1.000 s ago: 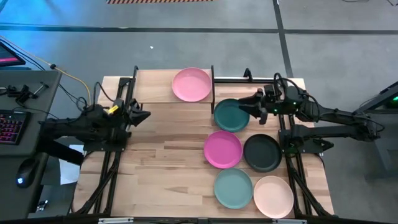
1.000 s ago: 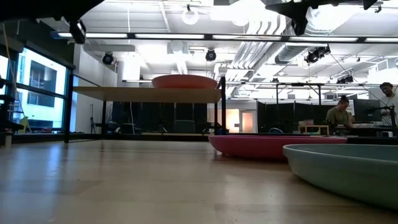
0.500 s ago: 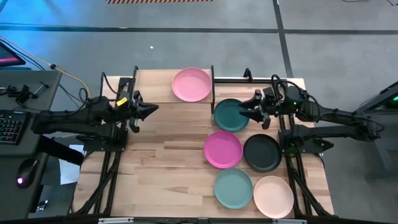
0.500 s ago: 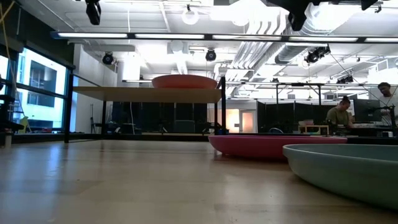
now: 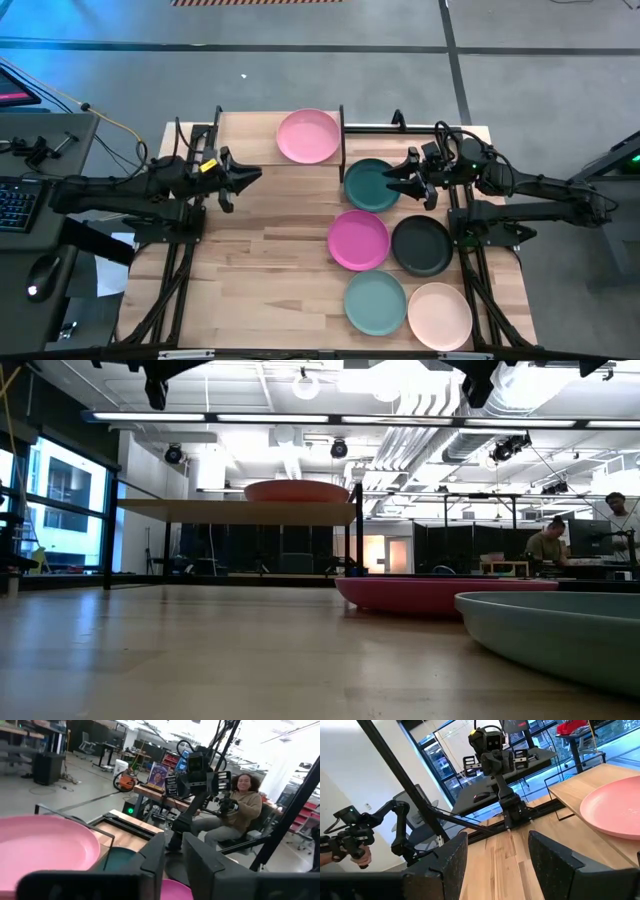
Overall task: Place and stack plates onto a shelf
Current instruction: Put the blue plate on the shelf
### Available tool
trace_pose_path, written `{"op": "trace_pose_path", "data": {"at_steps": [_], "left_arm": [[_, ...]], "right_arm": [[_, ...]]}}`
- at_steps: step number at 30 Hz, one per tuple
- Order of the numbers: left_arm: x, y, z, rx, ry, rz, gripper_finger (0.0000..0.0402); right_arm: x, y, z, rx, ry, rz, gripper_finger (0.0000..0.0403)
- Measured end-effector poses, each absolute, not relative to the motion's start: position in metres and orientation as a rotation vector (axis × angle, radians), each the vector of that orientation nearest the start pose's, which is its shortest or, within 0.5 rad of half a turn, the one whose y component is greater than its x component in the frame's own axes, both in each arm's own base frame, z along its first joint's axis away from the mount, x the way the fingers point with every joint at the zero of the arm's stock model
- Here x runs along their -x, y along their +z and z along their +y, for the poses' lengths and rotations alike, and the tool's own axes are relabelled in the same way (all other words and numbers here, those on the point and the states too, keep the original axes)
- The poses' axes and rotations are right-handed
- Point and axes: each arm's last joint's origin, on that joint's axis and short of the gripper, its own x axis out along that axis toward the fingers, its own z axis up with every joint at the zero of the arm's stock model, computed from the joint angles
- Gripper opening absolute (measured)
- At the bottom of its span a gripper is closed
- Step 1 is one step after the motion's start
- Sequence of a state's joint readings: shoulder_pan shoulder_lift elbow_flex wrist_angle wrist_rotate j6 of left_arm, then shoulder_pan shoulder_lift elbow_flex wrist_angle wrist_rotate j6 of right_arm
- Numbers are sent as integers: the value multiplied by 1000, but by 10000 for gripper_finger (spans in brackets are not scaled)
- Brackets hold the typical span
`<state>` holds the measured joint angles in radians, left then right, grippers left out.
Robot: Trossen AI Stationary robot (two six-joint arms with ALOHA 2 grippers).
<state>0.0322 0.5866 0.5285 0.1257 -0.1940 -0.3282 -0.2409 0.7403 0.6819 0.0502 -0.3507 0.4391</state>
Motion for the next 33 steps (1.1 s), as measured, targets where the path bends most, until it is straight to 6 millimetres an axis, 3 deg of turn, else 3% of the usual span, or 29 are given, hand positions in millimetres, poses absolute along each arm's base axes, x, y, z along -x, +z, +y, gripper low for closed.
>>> {"op": "trace_pose_path", "data": {"at_steps": [8, 13, 18, 24, 33], "left_arm": [[-153, 299, 11, 367, 218, -91, 143], [-153, 307, 11, 333, 204, -174, 172], [-144, 315, 10, 334, 166, -239, 177], [-136, 318, 9, 444, 140, -268, 175], [-127, 315, 9, 397, 159, -228, 175]], "right_arm": [[-166, 327, -30, -424, 107, 28, 192], [-166, 329, -31, -509, 109, 6, 192], [-175, 326, -26, -587, 116, 41, 192], [-190, 320, -17, -509, 146, 98, 192], [-191, 311, -16, -505, 133, 176, 192]]}}
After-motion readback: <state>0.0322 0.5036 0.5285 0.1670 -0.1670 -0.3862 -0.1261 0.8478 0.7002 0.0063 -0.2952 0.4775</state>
